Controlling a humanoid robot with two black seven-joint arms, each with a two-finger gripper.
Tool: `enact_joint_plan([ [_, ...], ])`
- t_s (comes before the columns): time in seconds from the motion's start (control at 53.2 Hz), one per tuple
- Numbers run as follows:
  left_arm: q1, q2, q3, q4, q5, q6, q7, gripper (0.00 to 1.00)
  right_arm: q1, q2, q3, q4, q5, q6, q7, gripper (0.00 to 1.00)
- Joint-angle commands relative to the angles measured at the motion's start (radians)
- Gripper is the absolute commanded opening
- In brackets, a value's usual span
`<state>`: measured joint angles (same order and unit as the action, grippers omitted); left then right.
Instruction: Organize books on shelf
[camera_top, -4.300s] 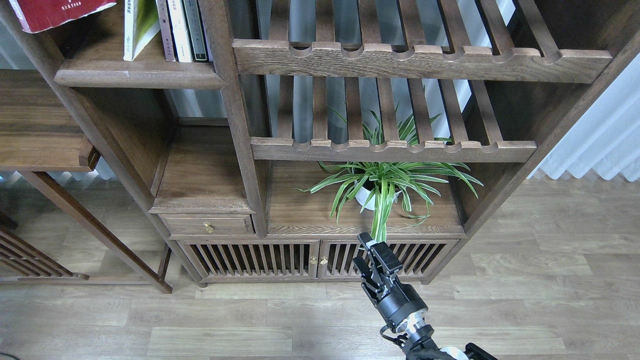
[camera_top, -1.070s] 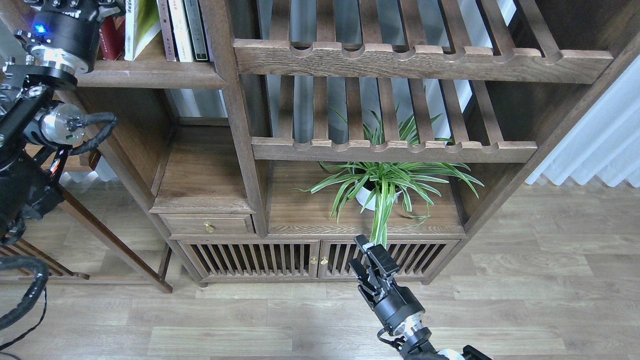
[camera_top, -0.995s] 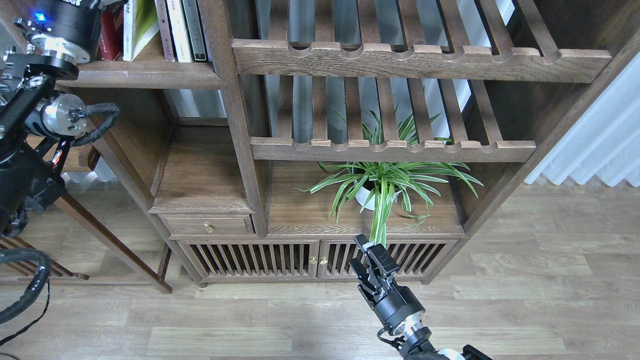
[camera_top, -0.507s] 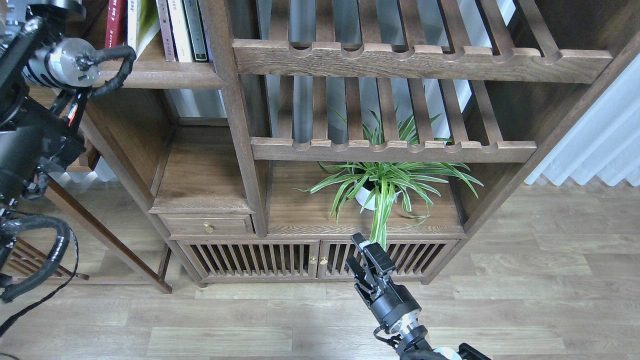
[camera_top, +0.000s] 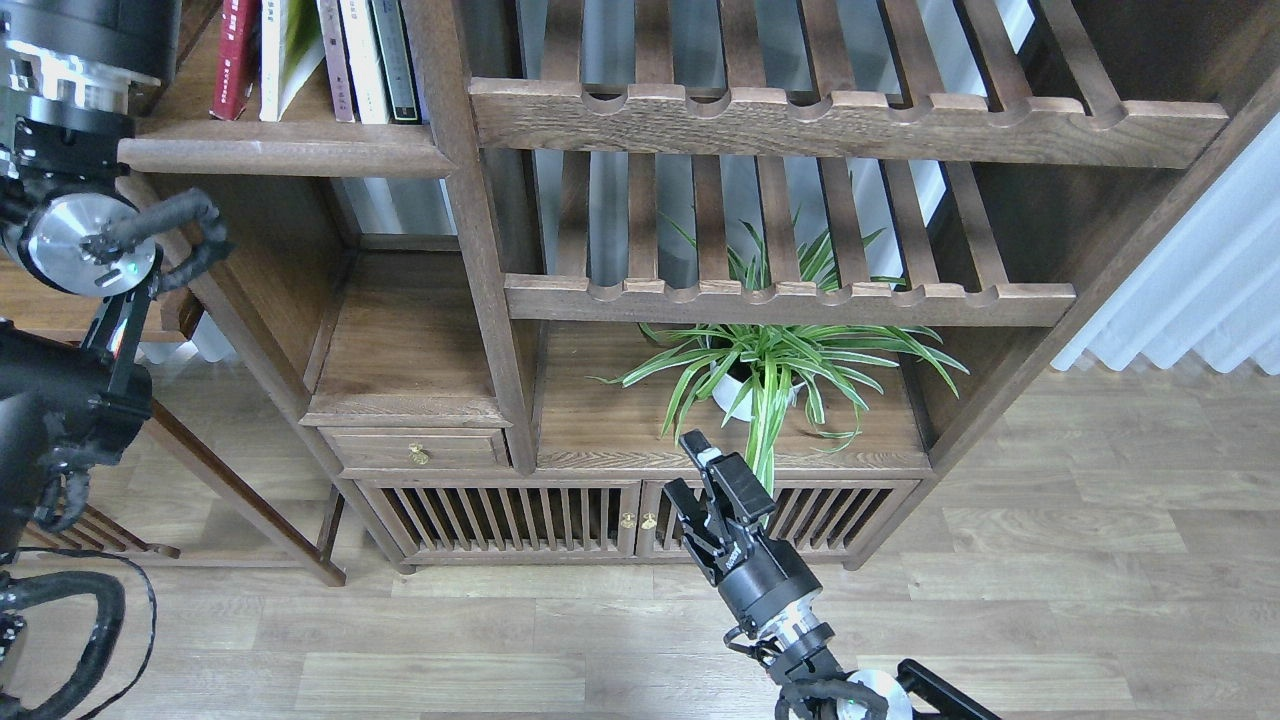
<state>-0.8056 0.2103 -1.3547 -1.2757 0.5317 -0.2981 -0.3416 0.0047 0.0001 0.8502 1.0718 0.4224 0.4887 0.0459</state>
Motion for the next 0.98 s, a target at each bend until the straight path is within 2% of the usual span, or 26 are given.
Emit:
enact_joint_plan([
  [0.0,0.002,-0.08,0.006,-0.05,-0.022,-0.024,0.045,0.49,0.008,0.0,0.001,0.022,-0.011,0.0,0.0,0.92],
  [0.056,0.003,-0.15,0.006,-0.073,-0.022,-0.055,0.111,0.56,0.023,0.0,0.001,0.043,-0.013,0.0,0.0,0.92],
  [0.075,0.003,-0.17,0.009,-0.073,-0.022,-0.062,0.119,0.58,0.026,0.0,0.001,0.046,-0.013,0.0,0.0,0.92],
  [0.169,0.032,-0.21,0.046,-0.082,-0.024,-0.128,0.128,0.7,0.055,0.0,0.007,0.075,-0.008,0.0,0.0,0.92],
  [0.225,0.058,-0.21,0.071,-0.09,-0.024,-0.17,0.127,0.72,0.061,0.0,0.001,0.111,-0.011,0.0,-0.003,0.91],
  [0.3,0.153,-0.21,0.101,-0.105,-0.024,-0.191,0.128,0.77,0.095,0.0,0.001,0.119,-0.007,0.0,-0.001,0.91],
  [0.432,0.269,-0.21,0.161,-0.105,-0.024,-0.191,0.133,0.79,0.097,0.0,0.001,0.171,-0.005,0.0,-0.001,0.91],
  [0.488,0.316,-0.21,0.199,-0.105,-0.024,-0.191,0.16,0.79,0.095,0.0,0.001,0.187,-0.005,0.0,-0.001,0.92],
  [0.526,0.354,-0.21,0.23,-0.105,-0.024,-0.191,0.165,0.85,0.097,0.0,0.003,0.198,-0.004,0.0,0.0,0.92],
  [0.657,0.452,-0.21,0.327,-0.105,-0.022,-0.191,0.171,0.89,0.115,0.0,0.017,0.227,-0.004,0.0,0.0,0.92],
  [0.958,0.463,-0.21,0.339,-0.105,-0.021,-0.191,0.173,0.89,0.132,0.0,0.015,0.227,0.001,0.0,0.0,0.9],
])
